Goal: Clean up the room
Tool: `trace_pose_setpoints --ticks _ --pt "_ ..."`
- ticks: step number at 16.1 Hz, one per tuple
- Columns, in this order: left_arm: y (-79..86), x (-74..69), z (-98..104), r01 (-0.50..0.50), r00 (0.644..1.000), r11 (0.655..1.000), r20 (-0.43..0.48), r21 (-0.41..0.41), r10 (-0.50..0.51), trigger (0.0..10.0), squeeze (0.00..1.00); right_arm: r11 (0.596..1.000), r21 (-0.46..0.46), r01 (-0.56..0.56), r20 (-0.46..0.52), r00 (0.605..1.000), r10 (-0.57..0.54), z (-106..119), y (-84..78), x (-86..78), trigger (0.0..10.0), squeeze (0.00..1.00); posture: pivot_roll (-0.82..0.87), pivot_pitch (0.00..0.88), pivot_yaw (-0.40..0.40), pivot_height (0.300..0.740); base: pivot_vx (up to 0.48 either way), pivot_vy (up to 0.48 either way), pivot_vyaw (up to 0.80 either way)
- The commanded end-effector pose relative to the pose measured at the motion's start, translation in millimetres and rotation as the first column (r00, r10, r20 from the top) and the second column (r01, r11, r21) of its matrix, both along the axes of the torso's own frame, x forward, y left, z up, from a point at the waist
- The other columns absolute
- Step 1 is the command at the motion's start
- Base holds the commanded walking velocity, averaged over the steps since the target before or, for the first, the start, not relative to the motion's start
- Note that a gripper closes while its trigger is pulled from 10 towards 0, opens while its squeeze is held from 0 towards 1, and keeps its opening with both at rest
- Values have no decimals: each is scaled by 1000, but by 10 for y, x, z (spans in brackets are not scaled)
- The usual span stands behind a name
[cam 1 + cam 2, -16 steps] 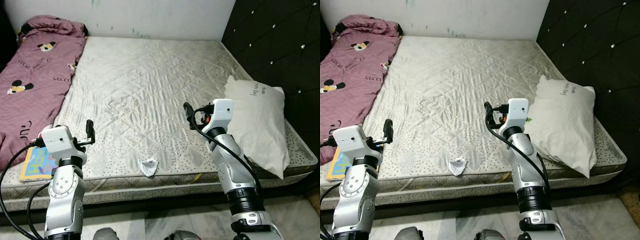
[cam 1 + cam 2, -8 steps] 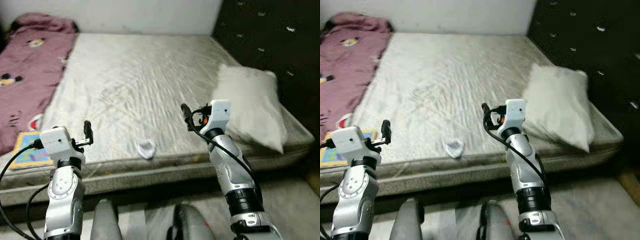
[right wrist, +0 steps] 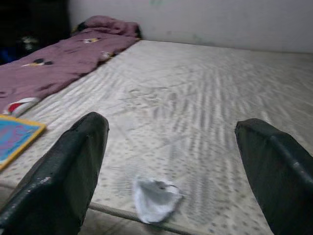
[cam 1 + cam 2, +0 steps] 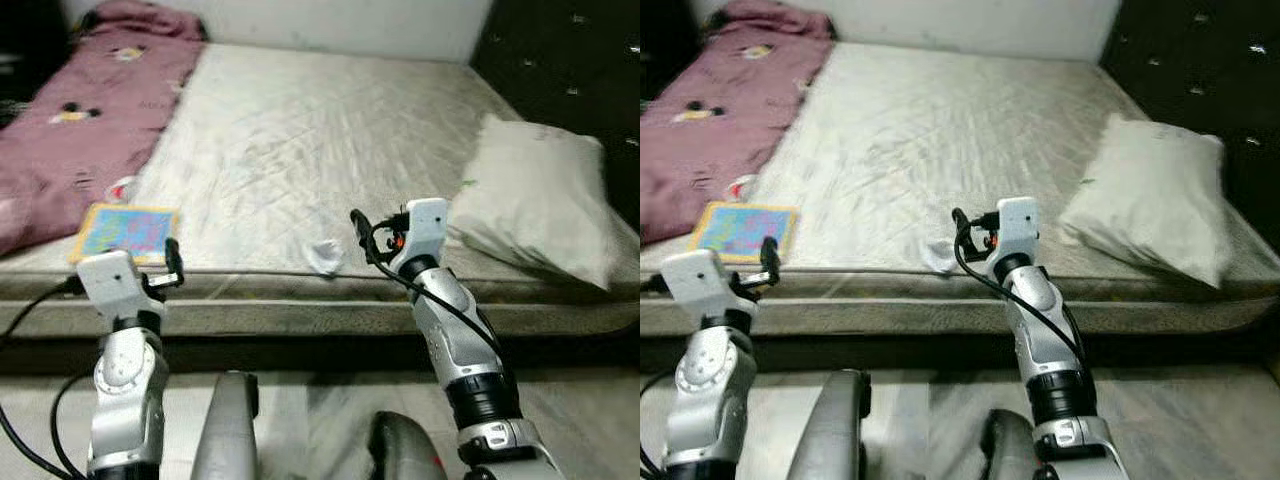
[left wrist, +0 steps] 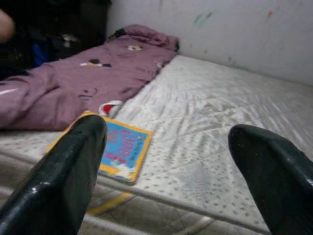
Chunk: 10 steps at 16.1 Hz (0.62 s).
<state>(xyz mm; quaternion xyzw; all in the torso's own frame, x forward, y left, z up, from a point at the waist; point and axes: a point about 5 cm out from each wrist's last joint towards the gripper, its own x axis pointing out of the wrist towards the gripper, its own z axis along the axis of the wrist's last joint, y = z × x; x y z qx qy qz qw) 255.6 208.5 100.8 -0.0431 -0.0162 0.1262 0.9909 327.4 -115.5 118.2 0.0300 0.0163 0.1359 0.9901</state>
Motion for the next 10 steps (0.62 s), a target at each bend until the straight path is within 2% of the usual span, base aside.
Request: trace_pose_setpoints --ticks 1,6,10 --pt "-11 17 33 3 1000 1000 12 3 -3 10000 0 1000 -1 -6 34 999 6 84 3 36 10000 0 -16 0 -81 623 0 0 0" --pt "-23 31 44 15 1000 1000 23 2 -15 10000 0 1000 -4 -30 38 999 30 90 28 44 10000 0 -19 0 -84 623 0 0 0" --pt "-31 30 46 17 1000 1000 26 2 -17 10000 0 999 -13 -52 51 997 53 104 63 42 10000 0 -15 0 -88 623 320 0 0"
